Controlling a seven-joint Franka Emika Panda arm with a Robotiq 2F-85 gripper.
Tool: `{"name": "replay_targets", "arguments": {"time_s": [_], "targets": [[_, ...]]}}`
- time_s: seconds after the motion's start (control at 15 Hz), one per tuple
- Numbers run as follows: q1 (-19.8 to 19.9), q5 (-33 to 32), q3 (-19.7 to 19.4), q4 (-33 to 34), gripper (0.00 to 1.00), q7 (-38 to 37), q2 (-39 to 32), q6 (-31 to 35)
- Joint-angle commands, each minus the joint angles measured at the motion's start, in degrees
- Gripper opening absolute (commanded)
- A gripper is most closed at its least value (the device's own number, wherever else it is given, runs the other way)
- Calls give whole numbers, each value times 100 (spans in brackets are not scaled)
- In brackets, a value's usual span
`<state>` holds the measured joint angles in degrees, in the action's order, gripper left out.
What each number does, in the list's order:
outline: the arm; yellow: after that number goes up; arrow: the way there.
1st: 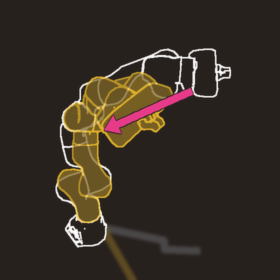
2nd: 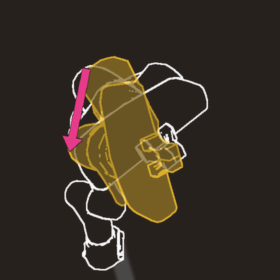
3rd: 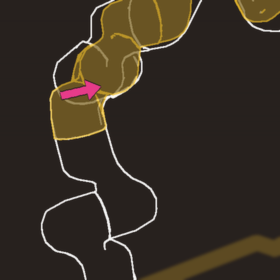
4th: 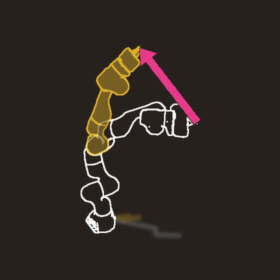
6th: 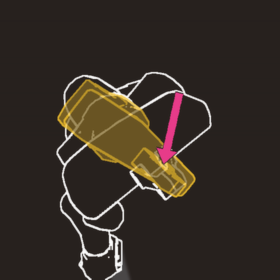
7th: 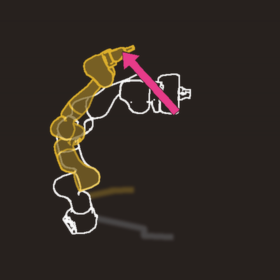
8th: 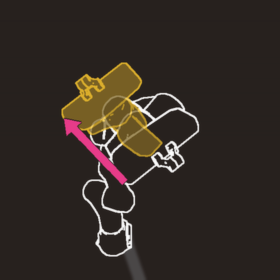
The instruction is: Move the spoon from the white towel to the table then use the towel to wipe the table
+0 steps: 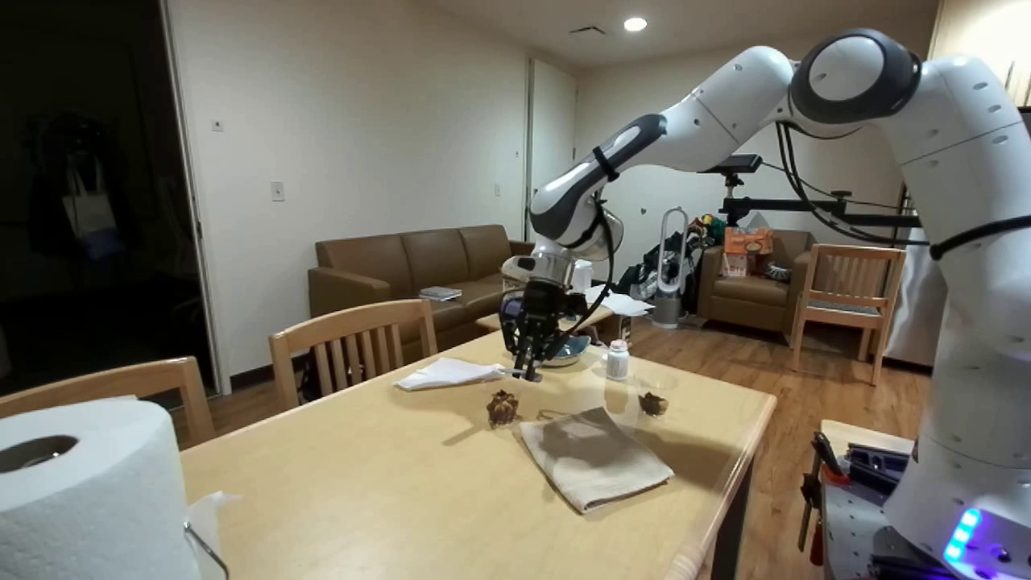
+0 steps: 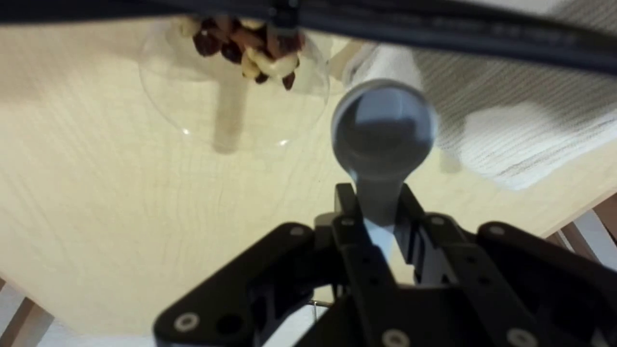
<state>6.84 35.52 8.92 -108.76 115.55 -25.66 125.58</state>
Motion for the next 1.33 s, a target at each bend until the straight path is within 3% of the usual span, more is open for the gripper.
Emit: {"name": "replay_targets", "arguments": {"time_s": [0.0,0.07,0.4,0.47,0.93,1.27], "targets": [[-182,-58,79,197,8,-137,177,-170],[-149,2,40,75,22,-6,94,-18],[-243,-3,57,164,22,-55,143,-26],[-240,-4,52,164,7,-55,143,-27],[-78,42,90,542,7,615,-179,-218],[87,71,87,868,7,1101,-491,-792]]}}
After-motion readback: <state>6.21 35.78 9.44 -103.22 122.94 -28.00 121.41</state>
